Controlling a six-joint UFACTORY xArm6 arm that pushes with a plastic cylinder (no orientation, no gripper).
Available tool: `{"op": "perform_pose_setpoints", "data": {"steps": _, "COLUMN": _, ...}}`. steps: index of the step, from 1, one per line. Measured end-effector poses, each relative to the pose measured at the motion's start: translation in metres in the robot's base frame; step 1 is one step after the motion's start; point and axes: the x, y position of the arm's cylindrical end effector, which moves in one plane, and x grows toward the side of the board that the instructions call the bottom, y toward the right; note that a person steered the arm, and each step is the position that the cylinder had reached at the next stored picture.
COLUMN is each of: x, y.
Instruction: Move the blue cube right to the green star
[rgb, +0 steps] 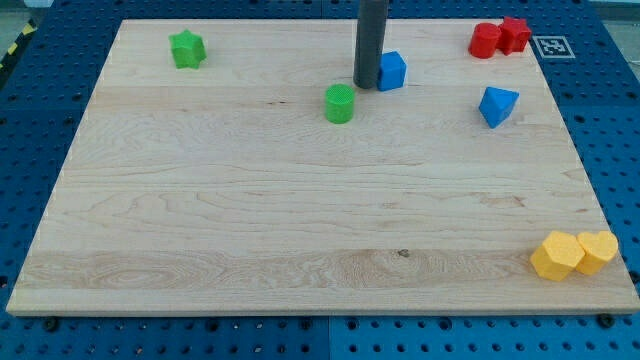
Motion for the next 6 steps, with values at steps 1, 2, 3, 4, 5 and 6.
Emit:
{"op": "perform_pose_setpoints", "data": {"steps": 1, "x": 0.052, "y": 0.016}}
{"op": "perform_pose_setpoints", "data": {"steps": 2, "x": 0.044, "y": 0.060}}
{"op": "perform_pose_setpoints", "data": {"steps": 3, "x": -0.001, "y": 0.058}}
{"op": "perform_pose_setpoints", "data": {"steps": 4, "x": -0.037, "y": 0.016}}
{"op": "perform_pose_setpoints", "data": {"steps": 5, "x": -0.046, "y": -0.007}}
{"op": "perform_pose_setpoints", "data": {"steps": 6, "x": -0.021, "y": 0.022}}
